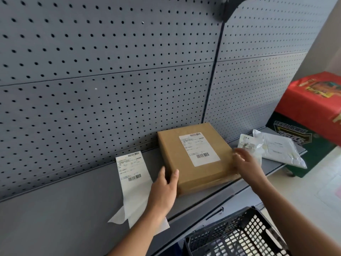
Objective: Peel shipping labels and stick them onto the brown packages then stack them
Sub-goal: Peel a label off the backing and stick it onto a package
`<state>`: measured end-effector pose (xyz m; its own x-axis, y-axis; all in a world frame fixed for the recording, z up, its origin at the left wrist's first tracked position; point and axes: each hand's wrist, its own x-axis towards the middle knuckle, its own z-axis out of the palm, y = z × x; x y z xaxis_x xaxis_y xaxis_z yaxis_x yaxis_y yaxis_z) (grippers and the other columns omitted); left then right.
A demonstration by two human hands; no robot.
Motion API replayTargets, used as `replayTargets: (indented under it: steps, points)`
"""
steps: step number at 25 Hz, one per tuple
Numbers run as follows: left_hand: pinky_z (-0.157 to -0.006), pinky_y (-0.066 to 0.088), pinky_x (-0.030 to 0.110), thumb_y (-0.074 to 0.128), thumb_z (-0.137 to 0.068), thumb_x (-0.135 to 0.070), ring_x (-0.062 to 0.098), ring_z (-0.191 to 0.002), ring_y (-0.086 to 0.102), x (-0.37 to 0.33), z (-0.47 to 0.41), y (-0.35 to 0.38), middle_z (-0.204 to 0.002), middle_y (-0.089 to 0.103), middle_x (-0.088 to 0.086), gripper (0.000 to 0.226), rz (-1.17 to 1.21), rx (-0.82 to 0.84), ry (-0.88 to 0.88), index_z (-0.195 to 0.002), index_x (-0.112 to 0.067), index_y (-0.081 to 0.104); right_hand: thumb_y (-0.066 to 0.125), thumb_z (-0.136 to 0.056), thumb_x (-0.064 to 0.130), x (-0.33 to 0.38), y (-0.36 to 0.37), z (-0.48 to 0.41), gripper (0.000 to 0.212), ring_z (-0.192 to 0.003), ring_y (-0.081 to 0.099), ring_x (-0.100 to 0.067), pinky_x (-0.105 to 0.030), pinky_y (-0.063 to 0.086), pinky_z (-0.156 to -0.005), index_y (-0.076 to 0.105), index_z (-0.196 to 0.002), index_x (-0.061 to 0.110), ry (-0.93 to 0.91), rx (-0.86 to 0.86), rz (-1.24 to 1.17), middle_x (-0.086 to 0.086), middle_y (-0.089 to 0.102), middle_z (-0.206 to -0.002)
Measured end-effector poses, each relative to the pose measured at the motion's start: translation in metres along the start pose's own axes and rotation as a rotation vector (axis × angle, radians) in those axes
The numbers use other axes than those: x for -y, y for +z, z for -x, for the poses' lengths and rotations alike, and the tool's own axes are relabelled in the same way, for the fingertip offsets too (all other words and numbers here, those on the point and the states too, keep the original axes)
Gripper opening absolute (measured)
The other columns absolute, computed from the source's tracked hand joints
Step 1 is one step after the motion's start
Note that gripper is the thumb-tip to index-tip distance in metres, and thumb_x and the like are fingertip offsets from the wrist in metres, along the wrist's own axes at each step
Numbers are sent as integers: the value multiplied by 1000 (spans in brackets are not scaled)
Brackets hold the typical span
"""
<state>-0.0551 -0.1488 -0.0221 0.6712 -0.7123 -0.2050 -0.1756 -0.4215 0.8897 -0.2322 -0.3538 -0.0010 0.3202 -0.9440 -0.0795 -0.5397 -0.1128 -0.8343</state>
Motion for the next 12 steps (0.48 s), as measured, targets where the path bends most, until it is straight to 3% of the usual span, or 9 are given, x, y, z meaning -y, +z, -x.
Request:
replayTargets:
  steps: [3, 7, 12]
  points:
    - [-122, 27, 36, 43, -101, -55, 17, -150, 34, -6, -2, -44, -163, 36, 1, 68, -59, -141, 96, -159, -22, 28, 49, -101, 32, 39, 17, 13, 39, -124, 54, -25, -38, 42, -95, 55, -138, 22, -217, -62, 199, -5, 54, -142]
    - [-119, 31, 39, 39, -102, -56, 18, -148, 36, -16, 14, -134, -162, 38, -3, 64, -207, -363, 195, -158, -26, 31, 49, -102, 36, 106, 68, 40, 39, -122, 56, -25, -37, 44, -95, 53, -139, 24, -471, 37, 291, 0, 52, -145]
    - [-115, 37, 45, 34, -102, -60, 16, -147, 37, -7, 61, -251, -163, 35, -9, 63, -336, -594, 167, -158, -32, 29, 49, -101, 35, 194, 148, 90, 41, -122, 56, -28, -42, 45, -100, 52, -141, 25, -690, 174, 289, -2, 50, -147]
